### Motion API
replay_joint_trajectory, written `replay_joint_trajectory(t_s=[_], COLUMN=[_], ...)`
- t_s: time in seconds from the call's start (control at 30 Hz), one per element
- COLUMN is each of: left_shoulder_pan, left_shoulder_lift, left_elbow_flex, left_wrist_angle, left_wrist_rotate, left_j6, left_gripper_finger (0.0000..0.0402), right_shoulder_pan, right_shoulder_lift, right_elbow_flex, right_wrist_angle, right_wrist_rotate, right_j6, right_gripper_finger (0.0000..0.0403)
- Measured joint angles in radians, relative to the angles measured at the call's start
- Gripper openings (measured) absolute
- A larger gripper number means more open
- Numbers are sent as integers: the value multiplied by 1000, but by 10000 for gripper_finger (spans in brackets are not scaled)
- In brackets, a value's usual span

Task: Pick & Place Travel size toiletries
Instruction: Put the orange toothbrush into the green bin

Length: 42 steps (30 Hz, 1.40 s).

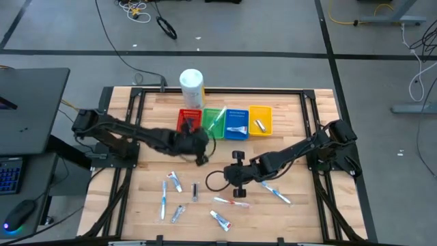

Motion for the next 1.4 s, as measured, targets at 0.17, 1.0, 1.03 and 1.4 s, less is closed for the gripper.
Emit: replay_joint_trajectory(t_s=[0.17,1.0,1.03,1.4], left_shoulder_pan=[-109,-247,-247,-248], left_shoulder_lift=[5,5,5,5], left_elbow_flex=[-1,-1,-1,-1], left_wrist_angle=[-2,0,1,1], left_wrist_rotate=[41,60,60,60], left_j6=[-7,-215,-223,-269], left_gripper_finger=[132,130,130,128], right_shoulder_pan=[29,175,186,323], right_shoulder_lift=[0,0,0,0], right_elbow_flex=[0,-74,-74,-178], right_wrist_angle=[-7,-62,-61,101], right_wrist_rotate=[-107,-273,-265,-15], right_j6=[38,221,238,285], right_gripper_finger=[72,144,144,144])
